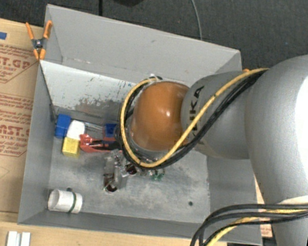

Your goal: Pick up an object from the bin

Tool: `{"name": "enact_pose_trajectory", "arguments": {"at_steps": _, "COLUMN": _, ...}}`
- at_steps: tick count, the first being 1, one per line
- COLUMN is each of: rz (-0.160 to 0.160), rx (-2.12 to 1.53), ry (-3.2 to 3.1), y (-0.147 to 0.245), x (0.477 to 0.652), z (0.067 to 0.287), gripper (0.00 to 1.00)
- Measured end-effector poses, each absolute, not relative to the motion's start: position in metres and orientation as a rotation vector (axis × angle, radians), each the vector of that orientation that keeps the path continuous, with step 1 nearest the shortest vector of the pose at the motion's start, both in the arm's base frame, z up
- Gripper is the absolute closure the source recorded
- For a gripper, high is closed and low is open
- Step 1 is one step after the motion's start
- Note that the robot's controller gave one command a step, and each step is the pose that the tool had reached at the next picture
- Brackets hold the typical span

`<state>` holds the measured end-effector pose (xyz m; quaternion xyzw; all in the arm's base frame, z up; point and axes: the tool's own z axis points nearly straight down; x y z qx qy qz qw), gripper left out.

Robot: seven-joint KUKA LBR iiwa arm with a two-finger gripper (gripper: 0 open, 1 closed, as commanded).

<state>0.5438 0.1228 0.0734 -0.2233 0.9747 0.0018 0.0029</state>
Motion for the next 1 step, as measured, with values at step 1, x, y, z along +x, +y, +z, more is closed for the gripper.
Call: {"name": "enact_pose_trajectory", "arguments": {"at_steps": 1, "rz": 0.006, "rx": -0.716, "ry": 3.053, "y": 0.1169, "x": 0.5448, "z": 0.0713, "gripper": 1.0}}
